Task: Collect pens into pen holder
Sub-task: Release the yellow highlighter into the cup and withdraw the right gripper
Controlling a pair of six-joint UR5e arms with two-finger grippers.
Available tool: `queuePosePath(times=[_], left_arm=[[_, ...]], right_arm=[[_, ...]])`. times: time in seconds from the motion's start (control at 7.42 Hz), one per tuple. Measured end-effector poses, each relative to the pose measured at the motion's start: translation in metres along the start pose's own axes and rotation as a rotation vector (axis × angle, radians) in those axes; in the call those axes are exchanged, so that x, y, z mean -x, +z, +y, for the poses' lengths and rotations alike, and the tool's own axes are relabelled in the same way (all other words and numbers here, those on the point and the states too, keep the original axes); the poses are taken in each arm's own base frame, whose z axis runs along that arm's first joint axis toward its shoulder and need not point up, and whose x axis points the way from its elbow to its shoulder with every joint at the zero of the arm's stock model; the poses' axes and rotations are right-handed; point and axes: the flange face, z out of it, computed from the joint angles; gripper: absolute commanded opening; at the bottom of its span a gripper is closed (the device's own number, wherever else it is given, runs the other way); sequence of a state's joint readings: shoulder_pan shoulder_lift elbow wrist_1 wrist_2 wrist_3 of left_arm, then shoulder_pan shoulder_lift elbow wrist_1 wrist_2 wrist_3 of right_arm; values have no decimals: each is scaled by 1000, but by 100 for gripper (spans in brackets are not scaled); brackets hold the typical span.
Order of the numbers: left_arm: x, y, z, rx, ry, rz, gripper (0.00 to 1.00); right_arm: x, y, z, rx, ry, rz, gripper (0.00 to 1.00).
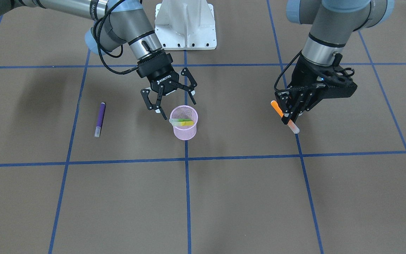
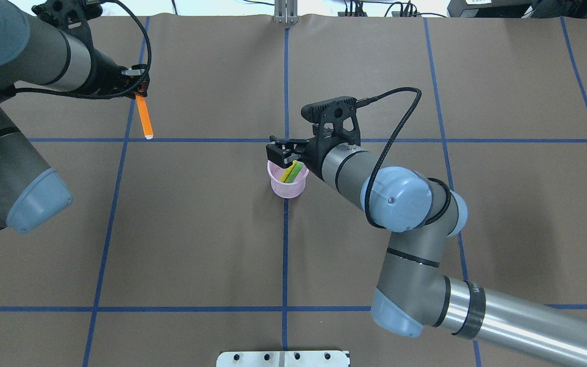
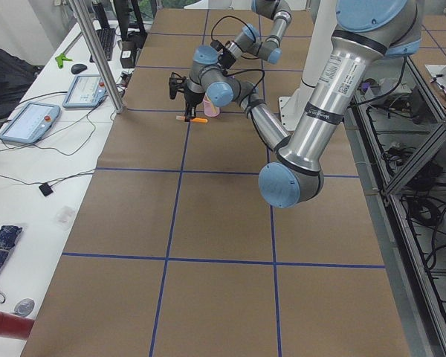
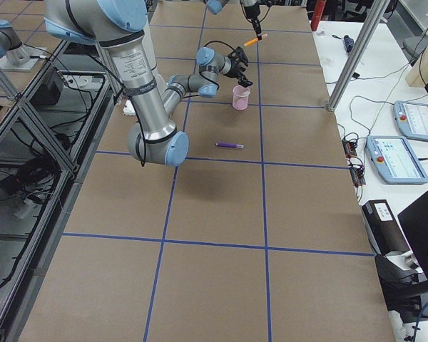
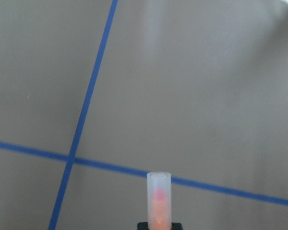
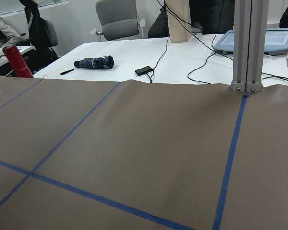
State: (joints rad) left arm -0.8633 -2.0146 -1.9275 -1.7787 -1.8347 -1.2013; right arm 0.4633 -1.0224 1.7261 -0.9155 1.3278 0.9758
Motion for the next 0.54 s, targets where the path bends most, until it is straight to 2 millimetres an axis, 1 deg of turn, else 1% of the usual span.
queuePosePath(times=[0.13,0.27,0.4,0.54], left_arm=[[-7,-11,-4,-83,68,67,0],[-13,-19,-7,-168,150,121,0],[-20,-23,-4,-224,200,161,0],[-32,-19,11,-279,231,191,0]], right_arm=[[-28,-10,-25,109,23,52,99],[-61,-20,-50,247,61,117,99],[-98,-28,-69,377,122,175,99],[-140,-37,-82,473,196,217,99]])
